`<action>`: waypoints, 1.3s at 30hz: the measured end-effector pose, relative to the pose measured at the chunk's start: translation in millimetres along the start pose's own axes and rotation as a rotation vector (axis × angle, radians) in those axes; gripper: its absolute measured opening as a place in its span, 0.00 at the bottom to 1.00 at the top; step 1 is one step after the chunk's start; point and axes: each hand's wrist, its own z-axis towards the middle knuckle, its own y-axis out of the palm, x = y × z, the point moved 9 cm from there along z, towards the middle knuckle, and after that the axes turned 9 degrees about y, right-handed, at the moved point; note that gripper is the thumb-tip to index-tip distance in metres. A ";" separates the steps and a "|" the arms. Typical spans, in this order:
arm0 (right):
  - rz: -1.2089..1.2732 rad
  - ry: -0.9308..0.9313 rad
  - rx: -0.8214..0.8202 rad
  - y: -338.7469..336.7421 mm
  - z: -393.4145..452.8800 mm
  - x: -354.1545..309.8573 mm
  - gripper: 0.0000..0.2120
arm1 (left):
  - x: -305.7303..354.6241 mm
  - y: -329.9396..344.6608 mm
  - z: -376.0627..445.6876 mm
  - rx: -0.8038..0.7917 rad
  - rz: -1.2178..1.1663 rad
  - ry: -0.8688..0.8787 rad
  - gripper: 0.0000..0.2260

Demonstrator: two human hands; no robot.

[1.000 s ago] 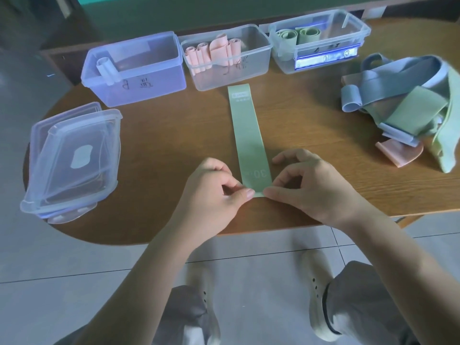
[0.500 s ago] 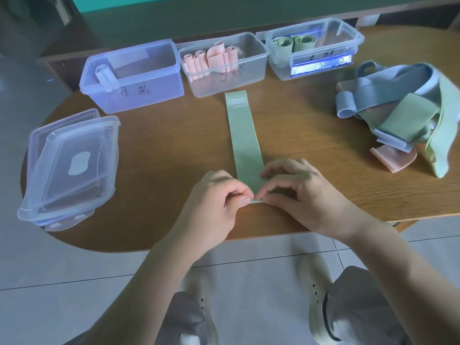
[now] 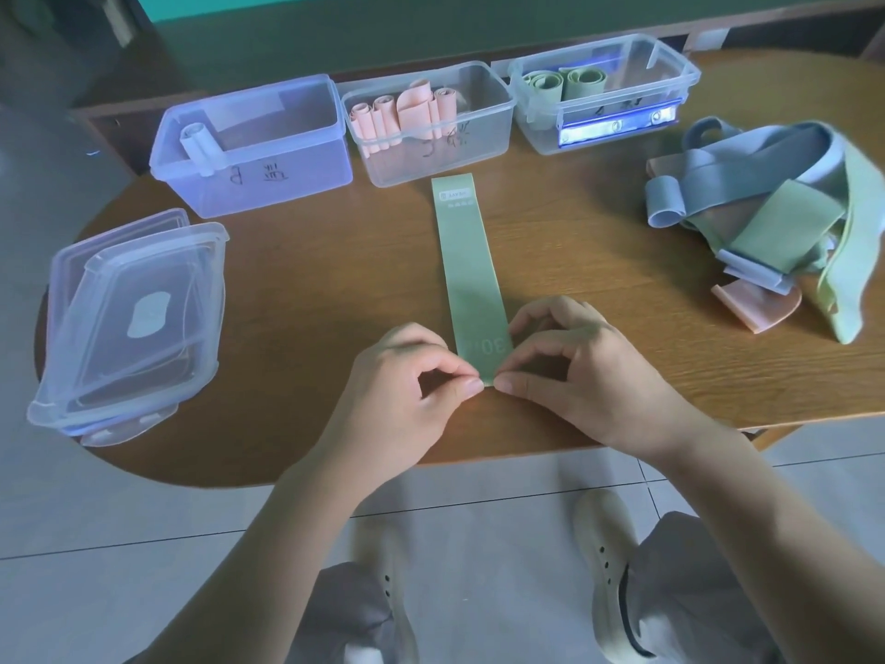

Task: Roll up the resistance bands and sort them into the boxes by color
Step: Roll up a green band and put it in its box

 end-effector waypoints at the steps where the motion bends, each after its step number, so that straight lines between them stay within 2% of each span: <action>1: 0.000 0.009 -0.006 -0.2 0.6 0.4 0.03 | -0.3 -0.5 0.1 -0.001 0.003 -0.011 0.02; 8: 0.040 0.137 -0.003 -1.7 4.7 4.7 0.04 | -9.8 -6.2 5.0 0.023 0.003 -0.156 0.11; 10: 0.038 0.162 0.033 -3.5 6.0 5.9 0.06 | -11.2 -4.4 5.5 0.016 0.010 -0.159 0.10; 13: 0.048 0.184 0.120 -9.6 7.7 8.6 0.12 | -6.5 0.4 5.5 0.019 -0.027 -0.101 0.05; 16: 0.054 0.175 0.122 -7.7 9.1 8.7 0.12 | 1.8 6.6 5.6 0.008 -0.039 0.016 0.08; 23: 0.077 0.110 0.118 -5.9 8.1 6.0 0.09 | 6.3 11.3 1.2 -0.030 0.050 0.150 0.04; 28: 0.081 -0.093 0.062 2.8 4.0 -8.1 0.03 | 2.0 8.2 4.1 0.004 0.029 0.092 0.03; 32: 0.021 -0.135 0.063 2.9 4.9 -7.9 0.02 | -0.1 7.6 5.3 0.011 -0.001 0.026 0.04; 39: -0.010 -0.153 -0.013 2.5 3.0 -5.5 0.06 | -2.5 9.0 5.0 0.011 0.012 -0.039 0.03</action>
